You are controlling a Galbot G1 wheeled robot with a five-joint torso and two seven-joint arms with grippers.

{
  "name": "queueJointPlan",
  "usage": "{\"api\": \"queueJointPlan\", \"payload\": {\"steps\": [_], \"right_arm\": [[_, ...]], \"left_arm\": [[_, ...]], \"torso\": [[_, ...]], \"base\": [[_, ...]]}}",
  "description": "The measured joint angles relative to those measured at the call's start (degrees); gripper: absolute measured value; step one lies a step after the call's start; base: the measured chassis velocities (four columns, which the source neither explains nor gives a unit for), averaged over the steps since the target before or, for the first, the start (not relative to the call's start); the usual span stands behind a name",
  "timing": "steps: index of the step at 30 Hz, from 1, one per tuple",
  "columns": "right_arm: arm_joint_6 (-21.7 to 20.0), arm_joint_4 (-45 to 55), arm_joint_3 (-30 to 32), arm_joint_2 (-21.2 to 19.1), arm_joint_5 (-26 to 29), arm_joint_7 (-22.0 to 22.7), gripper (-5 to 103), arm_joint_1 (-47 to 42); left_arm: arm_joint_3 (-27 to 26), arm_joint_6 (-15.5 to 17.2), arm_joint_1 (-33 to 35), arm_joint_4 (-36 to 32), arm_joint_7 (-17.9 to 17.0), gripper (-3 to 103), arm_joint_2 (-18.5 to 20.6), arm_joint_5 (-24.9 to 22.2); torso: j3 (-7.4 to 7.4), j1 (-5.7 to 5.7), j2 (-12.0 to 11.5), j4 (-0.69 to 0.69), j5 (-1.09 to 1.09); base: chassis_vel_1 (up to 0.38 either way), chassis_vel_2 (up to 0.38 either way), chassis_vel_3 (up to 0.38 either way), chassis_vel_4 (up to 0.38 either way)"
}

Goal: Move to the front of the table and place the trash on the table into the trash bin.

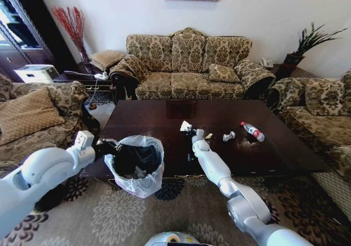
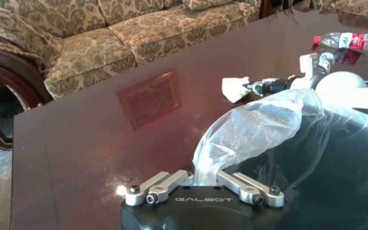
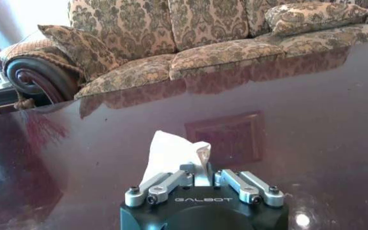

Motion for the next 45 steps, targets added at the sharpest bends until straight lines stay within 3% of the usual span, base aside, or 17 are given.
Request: {"api": "queueJointPlan", "payload": {"steps": [3, 11, 15, 18, 19, 23, 24, 27, 31, 33, 36, 45], "right_arm": [[-0.2, 0.7, 0.0, -0.3, 0.4, 0.0, 2, -0.6], [-0.6, 6.4, 0.2, -1.9, 1.1, 0.2, 1, -3.6], [-3.0, 16.5, 0.7, -4.4, 2.2, 1.1, 1, -7.1], [-7.5, 35.9, 0.3, -8.8, 8.4, 2.7, 1, -11.4], [-7.5, 35.9, 0.3, -8.8, 8.4, 2.7, 1, -11.4], [-10.7, 60.9, -2.8, -15.2, 16.5, 2.4, 1, -15.6], [-10.7, 60.9, -2.8, -15.2, 16.5, 2.4, 1, -15.6], [-13.2, 74.6, -6.2, -18.8, 20.4, -0.4, 1, -18.9], [-14.1, 81.2, -10.3, -20.7, 19.7, -3.7, 1, -22.9], [-14.1, 81.9, -11.1, -21.2, 19.6, -5.6, 1, -24.1], [-14.2, 82.7, -12.7, -23.3, 16.1, -15.8, 1, -28.6], [-13.8, 82.2, -15.5, -24.5, 9.2, -20.8, -2, -31.0]], "left_arm": [[0.0, 0.0, 0.0, 0.0, 0.0, 2, 0.0, 0.0], [0.0, 0.0, 0.0, 0.0, 0.0, 2, 0.0, 0.0], [0.0, 0.0, 0.0, 0.0, 0.0, 2, 0.0, 0.0], [0.0, 0.0, 0.0, 0.0, 0.0, 2, 0.0, 0.0], [0.0, 0.0, 0.0, 0.0, 0.0, 2, 0.0, 0.0], [0.0, 0.0, 0.0, 0.0, 0.0, 2, 0.0, 0.0], [0.0, 0.0, 0.0, 0.0, 0.0, 2, 0.0, 0.0], [0.0, 0.0, 0.0, 0.0, 0.0, 2, 0.0, 0.0], [0.0, 0.0, 0.0, 0.0, 0.0, 2, 0.0, 0.0], [0.0, 0.0, 0.0, 0.0, 0.0, 2, 0.0, 0.0], [0.0, 0.0, 0.0, 0.0, 0.0, 2, 0.0, 0.0], [0.0, 0.0, 0.0, 0.0, 0.0, 2, 0.0, 0.0]], "torso": [[0.0, 0.0, 0.0, 0.0, 0.0], [0.0, 0.0, 0.0, 0.01, 0.01], [0.01, 0.0, 0.0, -0.01, 0.01], [0.0, 0.0, 0.0, -0.01, 0.0], [0.0, 0.0, 0.0, -0.01, 0.0], [-0.01, 0.0, 0.0, 0.0, -0.02], [-0.01, 0.0, 0.0, 0.0, -0.02], [-0.01, -0.01, 0.0, 0.0, -0.01], [-0.01, -0.01, 0.0, 0.01, 0.0], [-0.01, -0.01, 0.0, 0.01, 0.01], [0.0, -0.01, 0.0, -0.01, 0.0], [0.0, 0.0, 0.0, 0.01, 0.0]], "base": [[0.0, 0.0, 0.0, 0.0], [0.0, 0.0, 0.0, 0.0], [0.0, 0.0, 0.0, 0.0], [0.0, 0.0, 0.0, 0.0], [0.0, 0.0, 0.0, 0.0], [0.0, 0.0, 0.0, 0.0], [0.0, 0.0, 0.0, 0.0], [0.0, 0.0, 0.0, 0.0], [0.0, 0.0, 0.0, 0.0], [0.0, 0.0, 0.0, 0.0], [0.0, 0.0, 0.0, 0.0], [0.0, 0.0, 0.0, 0.0]]}}
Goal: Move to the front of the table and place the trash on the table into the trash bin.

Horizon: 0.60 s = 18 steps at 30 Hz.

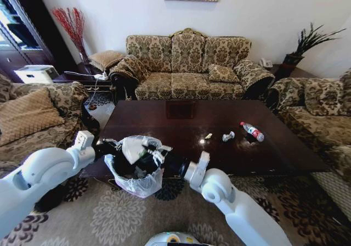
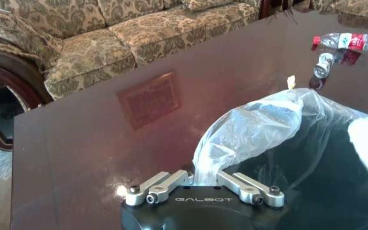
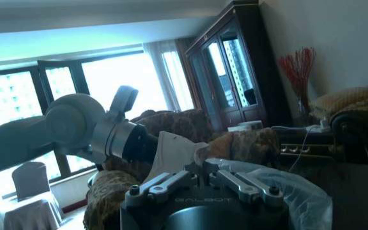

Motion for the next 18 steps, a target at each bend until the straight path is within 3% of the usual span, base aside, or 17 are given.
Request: {"api": "queueJointPlan", "payload": {"steps": [4, 7, 12, 14, 15, 16, 18], "right_arm": [[0.4, -1.1, -0.7, 0.5, -1.6, 0.3, 19, 0.9], [0.6, -1.3, -0.8, 0.8, -1.9, 0.7, 25, 1.2], [1.4, -1.2, -0.7, 0.9, -1.9, 0.8, 46, 1.1], [3.9, -1.0, 0.4, 1.1, -2.2, 0.0, 57, 0.5], [3.9, -1.0, 0.4, 1.1, -2.2, 0.0, 57, 0.5], [6.3, -1.0, 1.5, 1.3, -3.6, -1.2, 57, 0.3], [11.2, -1.0, 4.5, 1.9, -6.1, -1.3, 68, -0.2]], "left_arm": [[0.0, 0.0, 0.0, 0.0, 0.0, 2, 0.0, 0.0], [0.0, 0.0, 0.0, 0.0, 0.0, 2, 0.0, 0.0], [0.0, 0.0, 0.0, 0.0, 0.0, 2, 0.0, 0.0], [0.0, 0.0, 0.0, 0.0, 0.0, 2, 0.0, 0.0], [0.0, 0.0, 0.0, 0.0, 0.0, 2, 0.0, 0.0], [0.0, 0.0, 0.0, 0.0, 0.0, 2, 0.0, 0.0], [0.0, 0.0, 0.0, 0.0, 0.0, 2, 0.0, 0.0]], "torso": [[0.0, 0.0, 0.0, 0.0, 0.0], [0.0, 0.0, 0.0, 0.0, 0.0], [0.0, 0.0, 0.0, -0.01, 0.0], [0.0, 0.0, 0.0, -0.01, 0.0], [0.0, 0.0, 0.0, -0.01, 0.0], [0.0, 0.0, 0.0, -0.01, 0.0], [0.0, 0.0, 0.0, -0.01, 0.0]], "base": [[0.0, 0.0, 0.0, 0.0], [0.0, 0.0, 0.0, 0.0], [0.0, 0.0, 0.0, 0.0], [0.0, 0.0, 0.0, 0.0], [0.0, 0.0, 0.0, 0.0], [0.0, 0.0, 0.0, 0.0], [0.0, 0.0, 0.0, 0.0]]}}
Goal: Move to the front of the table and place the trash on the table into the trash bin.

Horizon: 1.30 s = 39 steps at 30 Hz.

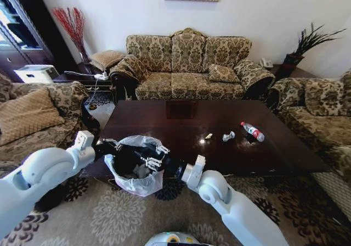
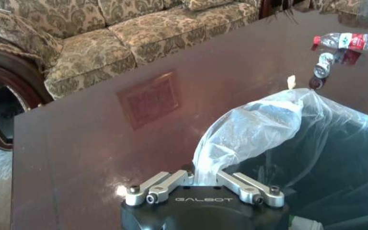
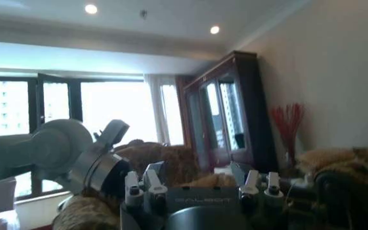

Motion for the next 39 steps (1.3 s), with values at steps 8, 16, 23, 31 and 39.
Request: {"api": "queueJointPlan", "payload": {"steps": [8, 16, 23, 31, 39], "right_arm": [[-1.3, -3.6, 13.4, 0.1, 0.7, 12.4, 94, -1.7], [-0.6, -9.8, 21.5, 0.2, 1.0, 16.3, 100, -3.8], [-0.2, -11.3, 20.8, 1.2, 0.7, 19.2, 100, -4.1], [-0.1, -12.1, 20.1, 1.8, 1.9, 21.4, 100, -3.9], [-0.6, -12.5, 20.6, 1.8, 2.5, 21.4, 100, -4.2]], "left_arm": [[0.0, 0.0, 0.0, 0.0, 0.0, 2, 0.0, 0.0], [0.0, 0.0, 0.0, 0.0, 0.0, 2, 0.0, 0.0], [0.0, 0.0, 0.0, 0.0, 0.0, 2, 0.0, 0.0], [0.0, 0.0, 0.0, -0.1, 0.1, 2, 0.0, 0.0], [0.0, 0.0, 0.0, 0.0, 0.0, 2, 0.0, 0.0]], "torso": [[0.0, 0.0, 0.0, -0.01, 0.01], [0.01, 0.02, 0.0, 0.01, 0.0], [0.0, -0.02, 0.0, 0.01, 0.0], [0.0, 0.0, 0.0, -0.04, 0.01], [0.0, 0.0, 0.0, 0.06, -0.04]], "base": [[0.0, 0.0, 0.0, 0.0], [-0.001, -0.041, 0.012, 0.054], [-0.067, -0.196, 0.087, 0.183], [-0.105, -0.131, 0.082, 0.109], [-0.004, 0.051, 0.01, -0.044]]}}
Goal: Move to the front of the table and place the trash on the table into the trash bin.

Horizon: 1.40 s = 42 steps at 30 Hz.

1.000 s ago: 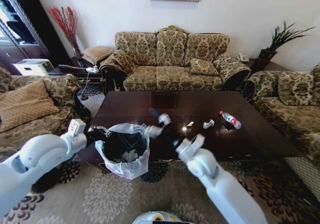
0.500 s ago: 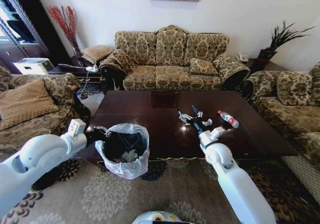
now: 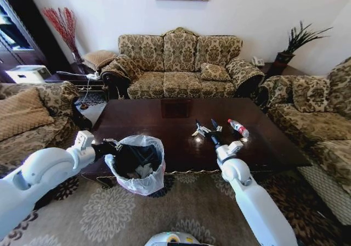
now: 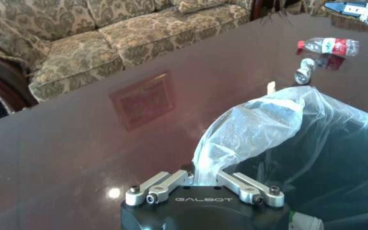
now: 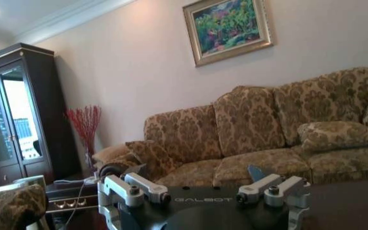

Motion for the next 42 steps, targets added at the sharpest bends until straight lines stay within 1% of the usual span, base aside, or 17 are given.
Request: {"api": "queueJointPlan", "payload": {"steps": [5, 10, 13, 14, 16, 17, 19, 20, 21, 22, 25, 28, 31, 36, 37, 40, 42], "right_arm": [[0.0, -0.1, 0.4, 0.1, 0.0, 0.1, 100, -0.5], [-0.1, 0.1, 0.5, 0.2, 0.0, 0.9, 100, -0.6], [-0.1, 1.5, -0.5, 0.4, -0.7, 3.6, 100, -1.4], [-0.1, 1.5, -0.5, 0.4, -0.7, 3.6, 100, -1.4], [-1.6, 2.3, -1.3, 0.8, -1.7, 6.8, 100, -2.8], [-1.6, 2.3, -1.3, 0.8, -1.7, 6.8, 100, -2.8], [-4.1, 2.0, -1.5, 1.3, -1.5, 11.0, 100, -3.6], [-5.1, 0.7, -1.6, 1.6, -0.5, 14.2, 100, -3.8], [-5.3, -0.8, -1.7, 1.9, 0.2, 16.6, 100, -3.9], [-5.3, -0.8, -1.7, 1.9, 0.2, 16.6, 100, -3.9], [-5.8, -3.2, -2.1, 2.3, 3.8, 23.7, 100, -5.1], [-6.4, -2.5, -2.6, 2.2, 6.3, 25.7, 100, -6.5], [-6.6, -3.5, -3.2, 2.1, 7.8, 25.9, 100, -6.8], [-6.7, -9.5, -4.7, 2.8, 9.9, 25.9, 100, -3.3], [-6.7, -10.5, -5.0, 3.0, 10.0, 25.6, 102, -2.6], [-6.6, -15.1, -6.2, 4.3, 10.8, 24.4, 98, 0.8], [-6.6, -15.7, -6.4, 4.6, 10.7, 24.0, 98, 1.3]], "left_arm": [[0.0, 0.0, 0.0, 0.0, 0.0, 2, 0.0, 0.0], [0.0, 0.0, 0.0, 0.0, 0.0, 2, 0.0, 0.0], [0.0, 0.0, 0.0, 0.0, 0.0, 2, 0.0, 0.0], [0.0, 0.0, 0.0, 0.0, 0.0, 2, 0.0, 0.0], [0.0, 0.0, 0.0, 0.0, 0.0, 2, 0.0, 0.0], [0.0, 0.0, 0.0, 0.0, 0.0, 2, 0.0, 0.0], [0.0, 0.0, 0.0, 0.0, -0.1, 2, 0.0, 0.0], [0.0, 0.0, 0.0, 0.0, -0.1, 2, 0.0, 0.0], [0.0, 0.0, 0.0, 0.0, -0.1, 2, 0.0, 0.0], [0.0, 0.0, 0.0, 0.0, -0.1, 2, 0.0, 0.0], [0.0, 0.0, 0.0, 0.0, 0.0, 2, 0.0, 0.0], [0.0, 0.0, 0.0, 0.0, 0.0, 2, 0.0, 0.0], [0.0, 0.0, 0.0, 0.0, 0.0, 2, 0.0, 0.0], [0.0, 0.0, 0.0, 0.0, 0.0, 2, 0.0, 0.0], [0.0, 0.0, 0.0, 0.0, 0.0, 2, 0.0, 0.0], [0.0, 0.0, 0.0, 0.0, 0.0, 2, 0.0, 0.0], [0.0, 0.0, 0.0, 0.0, 0.0, 2, 0.0, 0.0]], "torso": [[0.0, -0.01, 0.0, -0.07, 0.05], [0.0, -0.01, 0.0, -0.08, 0.05], [0.0, 0.0, 0.0, -0.07, 0.02], [0.0, 0.0, 0.0, -0.07, 0.02], [0.02, 0.05, 0.0, -0.04, 0.02], [0.02, 0.05, 0.0, -0.04, 0.02], [0.03, 0.08, 0.0, -0.07, 0.03], [0.04, 0.09, 0.0, -0.07, 0.01], [0.04, 0.09, 0.0, -0.07, 0.02], [0.04, 0.09, 0.0, -0.07, 0.02], [-0.01, -0.02, 0.0, -0.05, 0.04], [-0.04, -0.09, 0.0, -0.05, 0.05], [-0.03, -0.09, 0.0, -0.06, 0.04], [0.02, 0.02, 0.0, -0.05, 0.03], [0.02, 0.04, 0.0, -0.05, 0.03], [0.02, 0.04, 0.0, -0.05, 0.05], [0.02, 0.02, 0.0, -0.05, 0.04]], "base": [[-0.062, 0.084, 0.085, -0.084], [-0.161, 0.144, 0.165, -0.159], [-0.255, 0.206, 0.239, -0.233], [-0.262, 0.218, 0.254, -0.257], [-0.201, 0.23, 0.221, -0.189], [-0.187, 0.21, 0.188, -0.189], [-0.145, 0.178, 0.148, -0.104], [-0.103, 0.052, 0.012, -0.077], [-0.06, 0.052, 0.012, -0.021], [-0.06, 0.052, 0.012, -0.021], [0.0, 0.0, 0.0, 0.0], [0.011, -0.019, -0.004, 0.013], [0.056, -0.044, -0.03, 0.043], [0.0, 0.0, 0.0, 0.0], [0.0, 0.0, 0.0, 0.0], [0.0, 0.0, 0.0, 0.0], [0.0, 0.0, 0.0, 0.0]]}}
